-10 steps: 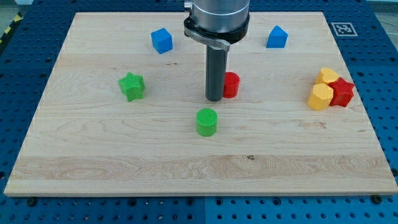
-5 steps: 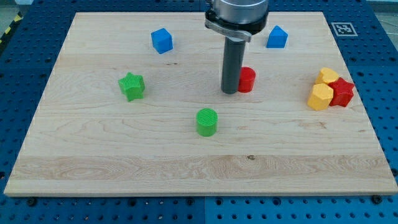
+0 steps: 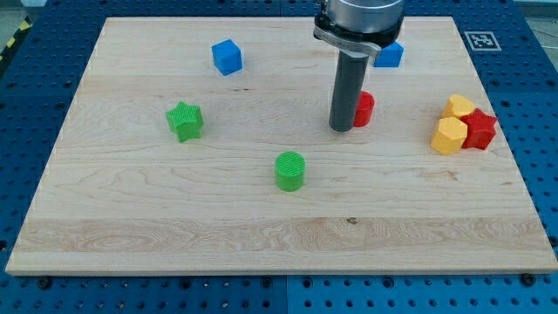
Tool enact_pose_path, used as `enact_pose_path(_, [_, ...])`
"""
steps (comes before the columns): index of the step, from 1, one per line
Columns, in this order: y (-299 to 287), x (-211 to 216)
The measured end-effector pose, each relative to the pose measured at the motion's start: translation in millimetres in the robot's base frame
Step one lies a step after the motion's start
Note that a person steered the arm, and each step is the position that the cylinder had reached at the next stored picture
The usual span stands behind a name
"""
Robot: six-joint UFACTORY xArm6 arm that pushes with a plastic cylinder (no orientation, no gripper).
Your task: Place the red circle to the bottom left of he blue tringle
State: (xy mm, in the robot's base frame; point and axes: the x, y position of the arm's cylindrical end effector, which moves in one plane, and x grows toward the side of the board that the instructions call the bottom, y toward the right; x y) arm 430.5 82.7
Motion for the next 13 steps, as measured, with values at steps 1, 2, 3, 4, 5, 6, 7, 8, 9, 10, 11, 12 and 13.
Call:
enact_pose_path(1, [0.0, 0.0])
enact_pose_path(2, [5.1, 3.0])
enact_pose_path(3, [6.3, 3.1])
enact_pose_path(4, [3.4, 3.1])
enact_pose_path(5, [-2.8, 0.9])
enact_pose_path(6, [-0.2, 0.7])
enact_pose_path(7, [15.6, 0.0])
enact_pose_path(8, [21.1, 0.0])
enact_pose_path(9, [29.6, 0.0])
enact_pose_path(10, [28.5, 0.0])
enact_pose_path(11, [28.4, -11.0])
enact_pose_path(12, [28.4, -21.7])
enact_pose_path(13, [28.4, -21.7])
